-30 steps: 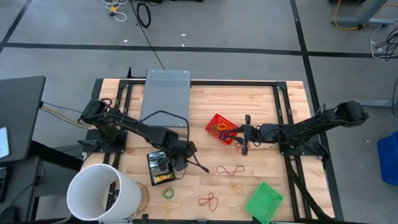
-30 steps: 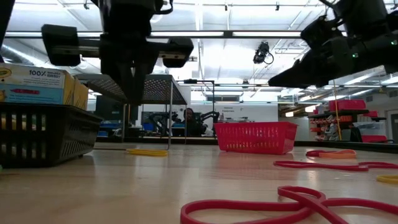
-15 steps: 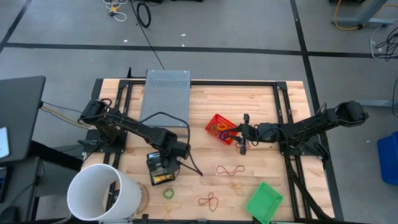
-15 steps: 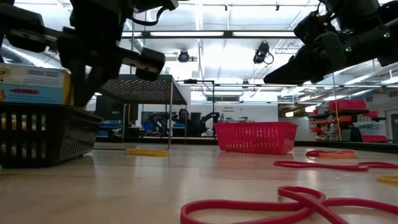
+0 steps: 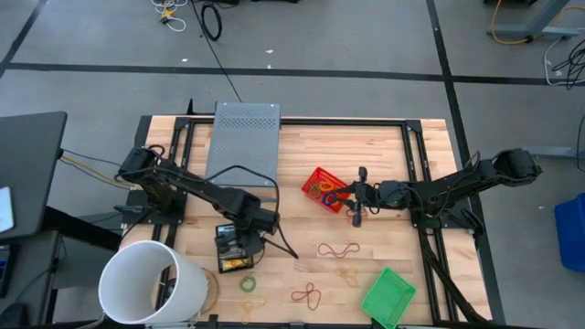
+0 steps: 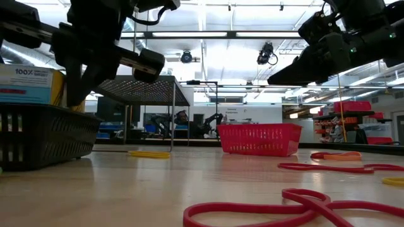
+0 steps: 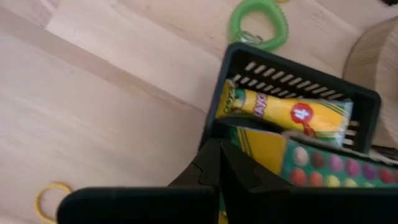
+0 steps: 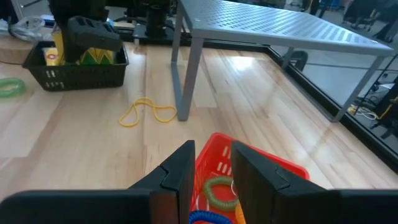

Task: Pick & Place Office Desk Supplies
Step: Adjust the crayon boxes in the black basket, then put the orange rubber band into the green basket

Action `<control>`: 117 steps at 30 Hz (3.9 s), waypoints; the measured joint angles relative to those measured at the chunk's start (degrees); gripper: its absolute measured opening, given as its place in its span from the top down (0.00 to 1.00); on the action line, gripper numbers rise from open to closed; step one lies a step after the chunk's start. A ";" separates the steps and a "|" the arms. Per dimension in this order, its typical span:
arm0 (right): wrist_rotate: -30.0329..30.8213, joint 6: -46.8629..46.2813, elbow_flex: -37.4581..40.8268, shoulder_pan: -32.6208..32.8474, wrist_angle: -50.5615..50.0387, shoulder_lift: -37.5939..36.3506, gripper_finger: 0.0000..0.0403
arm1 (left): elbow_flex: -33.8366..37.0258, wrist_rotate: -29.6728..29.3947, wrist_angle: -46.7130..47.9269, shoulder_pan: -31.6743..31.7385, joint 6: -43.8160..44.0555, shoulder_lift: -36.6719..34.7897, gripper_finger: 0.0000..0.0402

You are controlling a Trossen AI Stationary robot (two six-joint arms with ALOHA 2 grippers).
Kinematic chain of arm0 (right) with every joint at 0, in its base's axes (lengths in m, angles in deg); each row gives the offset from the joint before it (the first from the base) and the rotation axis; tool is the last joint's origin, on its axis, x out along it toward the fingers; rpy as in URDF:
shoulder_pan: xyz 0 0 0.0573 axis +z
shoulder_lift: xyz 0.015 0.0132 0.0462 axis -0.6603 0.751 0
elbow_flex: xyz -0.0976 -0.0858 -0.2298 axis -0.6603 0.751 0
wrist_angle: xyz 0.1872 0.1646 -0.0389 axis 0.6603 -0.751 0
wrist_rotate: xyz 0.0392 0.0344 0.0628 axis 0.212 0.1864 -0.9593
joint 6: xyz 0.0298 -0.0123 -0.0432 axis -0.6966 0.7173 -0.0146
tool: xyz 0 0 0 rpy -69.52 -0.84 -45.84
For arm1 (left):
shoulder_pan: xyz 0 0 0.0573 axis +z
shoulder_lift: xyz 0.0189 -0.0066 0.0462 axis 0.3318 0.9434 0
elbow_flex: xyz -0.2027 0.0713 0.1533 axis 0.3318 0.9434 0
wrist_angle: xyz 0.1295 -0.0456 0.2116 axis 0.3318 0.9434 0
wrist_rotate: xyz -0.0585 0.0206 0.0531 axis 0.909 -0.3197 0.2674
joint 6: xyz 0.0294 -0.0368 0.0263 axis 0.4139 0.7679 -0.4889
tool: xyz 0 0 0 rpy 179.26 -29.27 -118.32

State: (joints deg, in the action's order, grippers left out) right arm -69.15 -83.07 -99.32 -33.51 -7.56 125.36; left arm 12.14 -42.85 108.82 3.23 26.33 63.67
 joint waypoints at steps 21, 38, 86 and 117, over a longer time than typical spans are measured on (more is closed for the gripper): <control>-1.18 -3.81 -8.01 2.64 -21.50 0.01 0.72 | 0.09 -15.50 -20.37 1.76 0.77 0.17 1.00; -11.97 -20.84 -22.82 5.76 -64.82 5.00 0.52 | 0.11 -0.68 -43.51 8.22 9.34 -3.62 0.92; -15.18 -19.83 -22.86 5.77 -66.65 15.90 0.52 | 37.73 -12.00 -112.81 24.53 31.24 -15.92 0.68; -16.30 -23.80 -42.14 12.45 -90.96 24.92 1.00 | 37.68 -2.40 -107.54 28.20 29.14 -16.02 0.68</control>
State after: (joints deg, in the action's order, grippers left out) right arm -85.45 -106.87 -141.46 -21.06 -98.53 150.28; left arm 49.82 -45.25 1.28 31.43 55.47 47.64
